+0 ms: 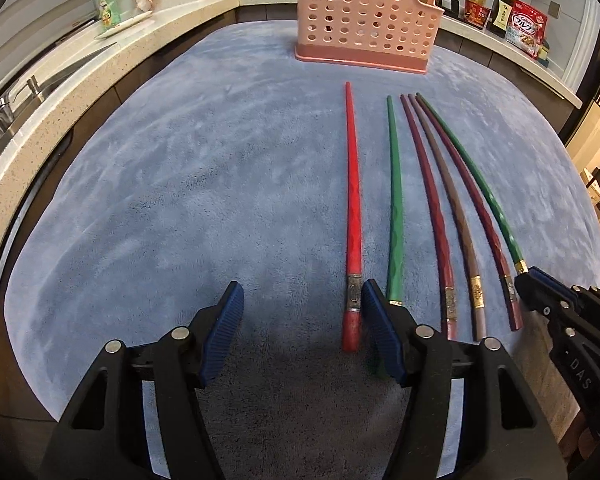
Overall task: Organize utensils
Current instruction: 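Close the right tool on the green chopstick while the left tool lowers to the red chopstick, then close the left tool on the red chopstick and lift it while the right tool lifts the green one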
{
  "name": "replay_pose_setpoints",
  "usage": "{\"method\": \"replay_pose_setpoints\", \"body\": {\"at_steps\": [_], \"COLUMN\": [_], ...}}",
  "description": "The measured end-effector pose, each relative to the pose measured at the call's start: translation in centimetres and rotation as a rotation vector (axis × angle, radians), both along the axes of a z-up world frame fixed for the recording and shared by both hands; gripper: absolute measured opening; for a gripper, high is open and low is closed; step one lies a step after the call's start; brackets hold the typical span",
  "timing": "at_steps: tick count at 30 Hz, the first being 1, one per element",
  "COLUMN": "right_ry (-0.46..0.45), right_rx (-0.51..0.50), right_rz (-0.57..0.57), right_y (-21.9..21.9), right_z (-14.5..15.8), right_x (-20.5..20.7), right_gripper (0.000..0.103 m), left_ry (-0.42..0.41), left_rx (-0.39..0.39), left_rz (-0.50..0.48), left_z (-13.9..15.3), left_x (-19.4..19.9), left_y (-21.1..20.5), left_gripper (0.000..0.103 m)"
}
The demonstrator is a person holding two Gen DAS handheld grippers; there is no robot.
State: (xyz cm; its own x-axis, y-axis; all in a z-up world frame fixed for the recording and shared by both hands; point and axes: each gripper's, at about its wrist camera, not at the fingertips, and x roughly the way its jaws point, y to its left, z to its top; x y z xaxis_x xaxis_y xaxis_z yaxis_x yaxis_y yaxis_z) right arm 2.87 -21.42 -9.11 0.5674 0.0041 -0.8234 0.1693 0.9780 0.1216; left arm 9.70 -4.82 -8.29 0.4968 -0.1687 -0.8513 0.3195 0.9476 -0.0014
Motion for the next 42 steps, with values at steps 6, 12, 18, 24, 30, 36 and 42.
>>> {"method": "replay_pose_setpoints", "body": {"at_steps": [6, 12, 18, 24, 30, 36, 42], "right_ry": [0.0, 0.0, -0.013, -0.066, -0.158, -0.238, -0.308], "right_rx": [-0.001, 0.003, 0.014, 0.009, 0.017, 0.007, 0.006], "right_rz": [0.0, -0.002, -0.015, -0.019, -0.026, -0.031, -0.048], "right_y": [0.0, 0.0, -0.5, -1.0, -1.9, -2.7, -4.2], "right_z": [0.0, 0.1, 1.2, 4.2, 8.8, 12.6, 15.9], "right_x": [0.0, -0.1, -0.6, -1.1, -0.8, 0.0, 1.9], "right_gripper": [0.007, 0.007, 0.007, 0.007, 0.007, 0.007, 0.007], "left_ry": [-0.02, -0.015, 0.007, -0.006, -0.041, -0.091, -0.144], "left_rx": [0.008, -0.004, -0.023, -0.049, -0.093, -0.134, -0.15], "left_rz": [-0.008, -0.022, -0.009, 0.0, 0.021, 0.024, 0.023], "left_z": [0.1, 0.3, 1.0, 3.3, 6.6, 9.9, 13.0], "left_x": [-0.2, -0.1, 0.0, -0.1, 0.5, 1.5, 3.6], "left_y": [0.0, 0.3, 0.8, 1.5, 2.5, 3.0, 2.9], "left_gripper": [0.035, 0.011, 0.007, 0.007, 0.007, 0.007, 0.007]}}
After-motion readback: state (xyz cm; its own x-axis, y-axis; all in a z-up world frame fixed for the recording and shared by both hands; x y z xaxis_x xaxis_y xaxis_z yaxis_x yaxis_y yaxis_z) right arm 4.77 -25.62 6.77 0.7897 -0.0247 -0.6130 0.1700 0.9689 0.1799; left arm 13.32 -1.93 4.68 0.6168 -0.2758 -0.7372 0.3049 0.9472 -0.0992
